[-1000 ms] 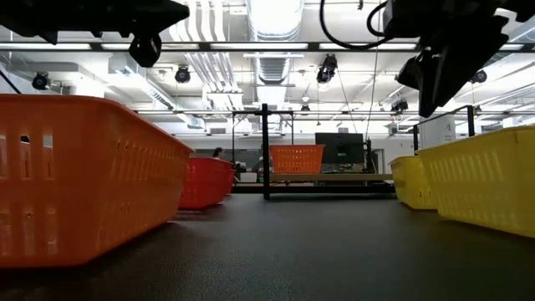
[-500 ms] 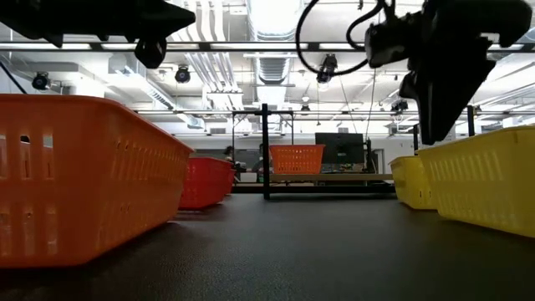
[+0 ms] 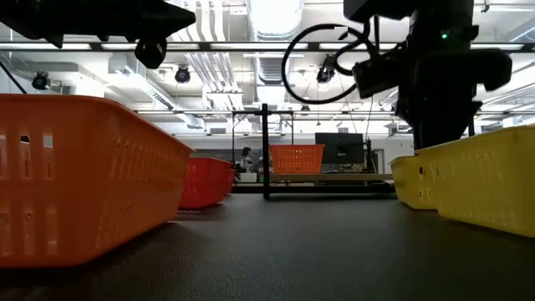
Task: Stack baskets on shelf by color
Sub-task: Put the top left yellow bin on the shelf
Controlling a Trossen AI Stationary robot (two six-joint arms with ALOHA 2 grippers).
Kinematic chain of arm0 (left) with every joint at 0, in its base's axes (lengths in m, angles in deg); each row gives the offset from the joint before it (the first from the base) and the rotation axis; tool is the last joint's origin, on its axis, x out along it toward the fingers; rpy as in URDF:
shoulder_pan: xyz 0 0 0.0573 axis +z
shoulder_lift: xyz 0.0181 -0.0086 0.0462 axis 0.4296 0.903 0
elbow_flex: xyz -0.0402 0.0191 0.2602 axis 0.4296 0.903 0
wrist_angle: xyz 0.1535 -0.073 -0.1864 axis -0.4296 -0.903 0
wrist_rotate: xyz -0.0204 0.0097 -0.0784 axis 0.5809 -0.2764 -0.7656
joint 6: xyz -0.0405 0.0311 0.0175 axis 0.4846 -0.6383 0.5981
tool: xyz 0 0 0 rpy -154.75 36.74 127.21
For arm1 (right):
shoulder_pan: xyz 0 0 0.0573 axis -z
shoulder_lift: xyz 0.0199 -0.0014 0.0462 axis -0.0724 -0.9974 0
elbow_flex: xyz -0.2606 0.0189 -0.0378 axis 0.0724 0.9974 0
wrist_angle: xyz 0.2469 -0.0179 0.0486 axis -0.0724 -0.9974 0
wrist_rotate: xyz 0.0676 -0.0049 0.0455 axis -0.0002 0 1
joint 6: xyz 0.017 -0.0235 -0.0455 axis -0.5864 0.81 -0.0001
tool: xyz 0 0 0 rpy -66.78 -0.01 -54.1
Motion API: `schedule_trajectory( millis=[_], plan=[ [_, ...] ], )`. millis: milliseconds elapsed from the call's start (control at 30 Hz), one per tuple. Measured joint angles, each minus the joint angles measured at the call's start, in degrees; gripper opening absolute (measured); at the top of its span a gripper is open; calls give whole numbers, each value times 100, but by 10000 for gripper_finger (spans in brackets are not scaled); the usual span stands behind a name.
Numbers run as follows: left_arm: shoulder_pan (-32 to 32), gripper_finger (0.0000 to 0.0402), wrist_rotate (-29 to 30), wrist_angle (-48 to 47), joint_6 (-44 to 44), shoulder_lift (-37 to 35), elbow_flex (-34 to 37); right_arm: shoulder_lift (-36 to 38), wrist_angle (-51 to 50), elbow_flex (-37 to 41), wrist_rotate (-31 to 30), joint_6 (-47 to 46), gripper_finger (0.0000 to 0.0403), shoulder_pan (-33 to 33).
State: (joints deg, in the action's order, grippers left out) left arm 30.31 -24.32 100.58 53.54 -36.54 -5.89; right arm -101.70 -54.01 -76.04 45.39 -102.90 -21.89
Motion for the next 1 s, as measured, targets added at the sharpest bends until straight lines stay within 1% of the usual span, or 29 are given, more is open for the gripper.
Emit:
schedule_trajectory(
  millis=[100,167,233,333,367,533,700,833,1000],
  plan=[
    [0,0,-2,-8,0,6,2,-42,158,37,-1,57,117,-16],
    [0,0,-2,7,0,20,2,-38,428,108,0,181,102,-17],
    [0,0,-2,-9,0,22,4,-16,602,168,4,280,78,-28],
    [0,0,-4,4,0,22,4,-11,720,173,7,334,28,-28],
    [0,0,-5,1,0,22,4,-11,710,172,7,397,19,-30],
    [0,0,-9,2,0,26,9,49,382,-112,29,542,11,-110],
    [0,0,-9,-9,0,43,49,204,-424,-754,19,729,9,-311],
    [0,0,-9,21,-2,23,50,231,-1122,-1417,-26,1034,9,-460],
    [0,0,-9,30,0,-37,55,234,-1884,-2034,-528,1301,8,-502]
  ],
)
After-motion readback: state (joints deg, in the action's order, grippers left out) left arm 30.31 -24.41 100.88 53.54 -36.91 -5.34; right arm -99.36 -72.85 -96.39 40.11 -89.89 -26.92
